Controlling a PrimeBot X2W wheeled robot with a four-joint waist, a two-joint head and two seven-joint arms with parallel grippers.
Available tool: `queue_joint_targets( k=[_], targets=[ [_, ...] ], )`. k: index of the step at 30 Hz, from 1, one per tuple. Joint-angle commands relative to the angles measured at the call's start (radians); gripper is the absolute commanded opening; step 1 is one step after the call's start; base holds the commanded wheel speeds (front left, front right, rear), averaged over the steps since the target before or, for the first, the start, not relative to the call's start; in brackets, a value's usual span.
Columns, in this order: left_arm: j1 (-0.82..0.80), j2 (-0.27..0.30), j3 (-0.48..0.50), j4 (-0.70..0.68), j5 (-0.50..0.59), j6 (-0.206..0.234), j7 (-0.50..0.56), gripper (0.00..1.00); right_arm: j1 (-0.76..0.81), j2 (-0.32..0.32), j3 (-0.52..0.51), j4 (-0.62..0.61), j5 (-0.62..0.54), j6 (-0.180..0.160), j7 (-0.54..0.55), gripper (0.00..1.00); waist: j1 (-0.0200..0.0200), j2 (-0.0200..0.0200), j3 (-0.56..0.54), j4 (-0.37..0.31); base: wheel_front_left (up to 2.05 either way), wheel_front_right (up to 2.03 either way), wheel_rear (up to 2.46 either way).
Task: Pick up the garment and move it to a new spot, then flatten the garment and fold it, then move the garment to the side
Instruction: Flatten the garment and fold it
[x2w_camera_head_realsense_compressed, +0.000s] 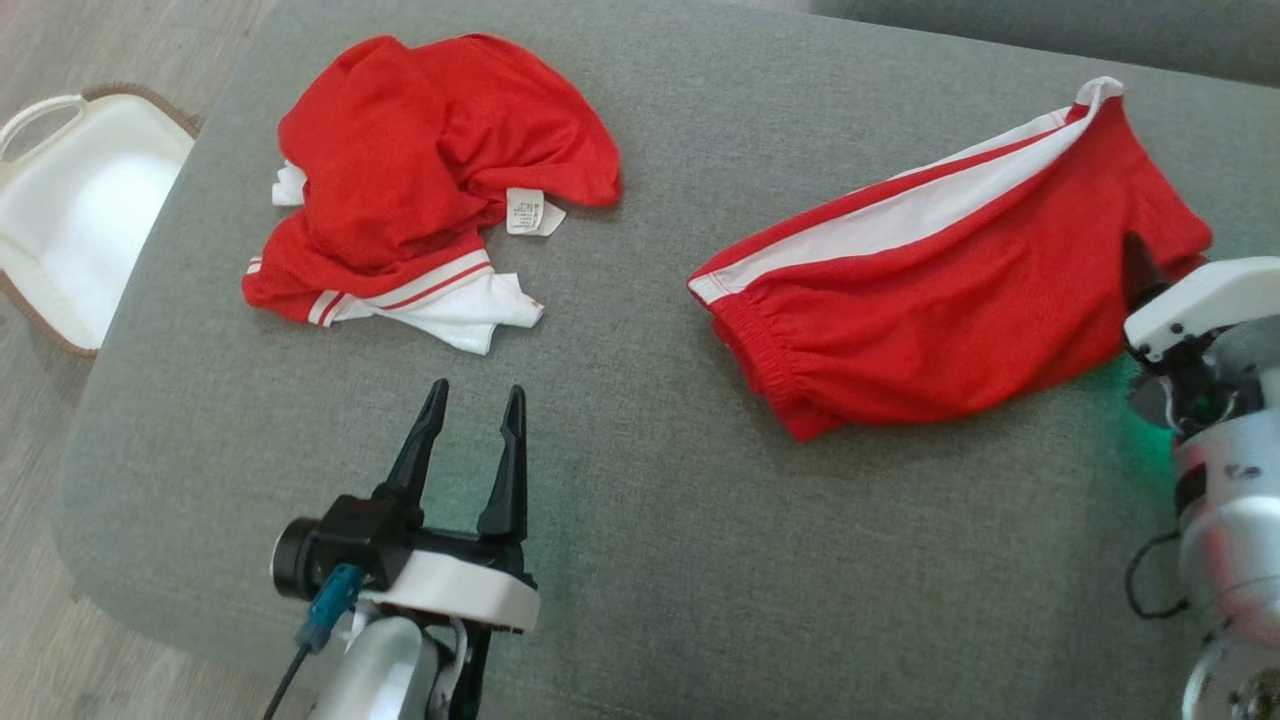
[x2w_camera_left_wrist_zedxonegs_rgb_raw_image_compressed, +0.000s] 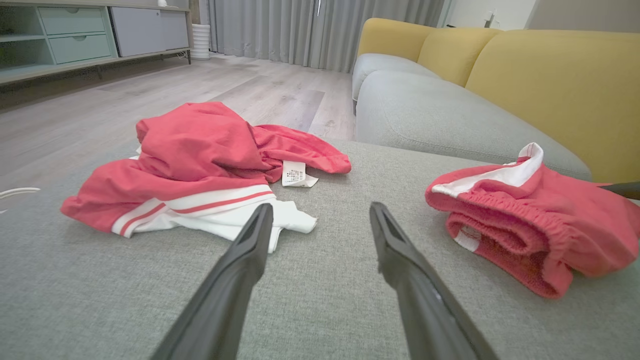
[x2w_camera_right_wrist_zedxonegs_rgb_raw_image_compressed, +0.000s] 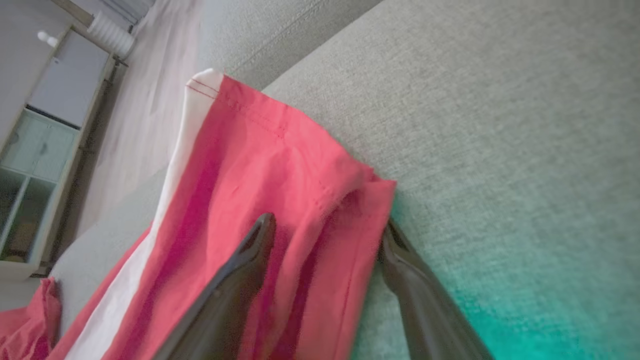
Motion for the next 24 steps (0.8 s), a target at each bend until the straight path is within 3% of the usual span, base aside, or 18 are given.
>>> queue_joint_targets(
  k=[1,7,8,9,10,24],
  targets=[
    [-0.044,0.002,0.02,-0.028,-0.009,0.006,-0.009,1.0,-0.017,-0.006,0.001,0.013,-0.022,0.007,0.007,1.0,0.0,-0.0001,0.004,0.003,0.0,0.0,0.0],
    [-0.057,0.002,0.005,-0.034,-0.024,0.015,-0.009,1.0,-0.081,0.002,-0.053,0.113,-0.068,0.007,0.028,1.0,0.0,-0.0001,0.016,0.009,0.0,0.0,0.0],
    [-0.059,0.002,0.004,-0.035,-0.025,0.016,-0.009,1.0,-0.09,0.008,-0.056,0.123,-0.07,0.007,0.034,0.95,0.0,-0.0001,0.018,0.009,0.0,0.0,0.0],
    [-0.06,0.002,0.003,-0.035,-0.026,0.017,-0.009,1.0,-0.098,0.013,-0.056,0.129,-0.073,0.007,0.037,0.42,0.0,-0.0001,0.019,0.008,0.0,0.0,0.0],
    [-0.061,0.002,0.002,-0.036,-0.026,0.019,-0.009,1.0,-0.104,0.017,-0.053,0.133,-0.075,0.007,0.037,0.0,0.0,-0.0001,0.019,0.007,0.0,0.0,0.0],
    [-0.048,0.002,0.015,-0.024,-0.018,0.018,-0.009,1.0,-0.072,0.047,0.033,0.063,-0.045,0.007,-0.163,0.0,0.0,-0.0001,-0.029,-0.061,0.0,0.0,0.0]
  ],
)
